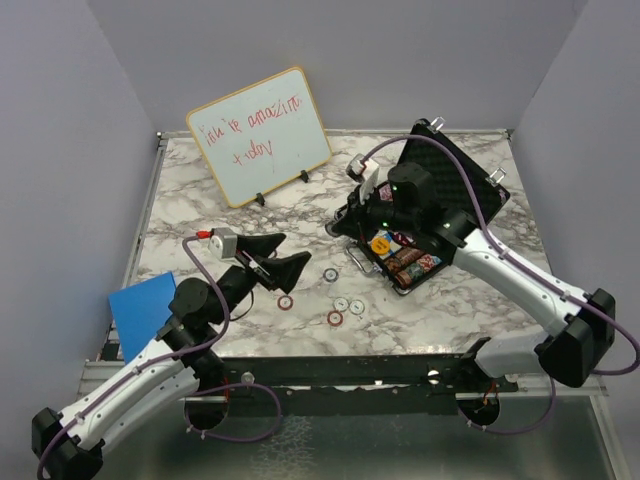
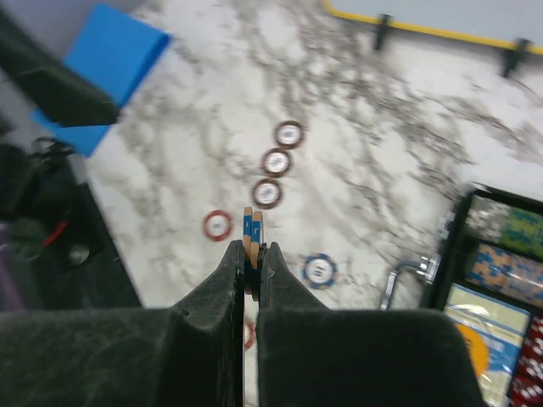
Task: Pack up texas hold em set
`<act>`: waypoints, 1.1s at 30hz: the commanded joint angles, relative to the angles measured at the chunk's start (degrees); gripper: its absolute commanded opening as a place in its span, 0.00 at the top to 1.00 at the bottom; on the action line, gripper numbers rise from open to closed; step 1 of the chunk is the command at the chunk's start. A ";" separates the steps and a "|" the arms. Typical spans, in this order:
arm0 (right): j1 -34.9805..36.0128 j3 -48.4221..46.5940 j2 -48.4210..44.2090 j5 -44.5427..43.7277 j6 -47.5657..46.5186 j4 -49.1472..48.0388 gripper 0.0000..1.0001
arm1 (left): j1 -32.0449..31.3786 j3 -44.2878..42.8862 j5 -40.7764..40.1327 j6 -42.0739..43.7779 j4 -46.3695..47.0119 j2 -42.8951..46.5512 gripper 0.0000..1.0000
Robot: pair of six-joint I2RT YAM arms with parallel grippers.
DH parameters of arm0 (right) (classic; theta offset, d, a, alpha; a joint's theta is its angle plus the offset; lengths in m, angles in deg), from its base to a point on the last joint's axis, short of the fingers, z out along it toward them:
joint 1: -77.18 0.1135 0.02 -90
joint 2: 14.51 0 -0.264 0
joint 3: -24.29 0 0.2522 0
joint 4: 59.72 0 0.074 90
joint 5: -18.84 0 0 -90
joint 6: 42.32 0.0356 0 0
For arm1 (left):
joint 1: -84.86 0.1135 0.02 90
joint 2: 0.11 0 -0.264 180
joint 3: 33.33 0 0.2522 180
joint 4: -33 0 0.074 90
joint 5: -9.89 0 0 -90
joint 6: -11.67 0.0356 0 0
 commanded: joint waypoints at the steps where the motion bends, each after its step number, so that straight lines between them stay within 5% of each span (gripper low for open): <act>1: -1.24 -3.26 7.62 -24.21 2.56 2.40 1.00 | -0.11 -3.55 -22.23 -0.35 -18.67 2.87 0.01; 9: -7.67 -7.47 20.11 -26.03 -3.41 5.22 0.99 | -0.12 -7.29 -32.43 -1.39 -29.69 3.48 0.01; 33: -8.23 -16.02 36.06 -27.58 -6.98 10.18 0.99 | -0.11 -6.27 -29.39 -0.70 -26.92 2.94 0.01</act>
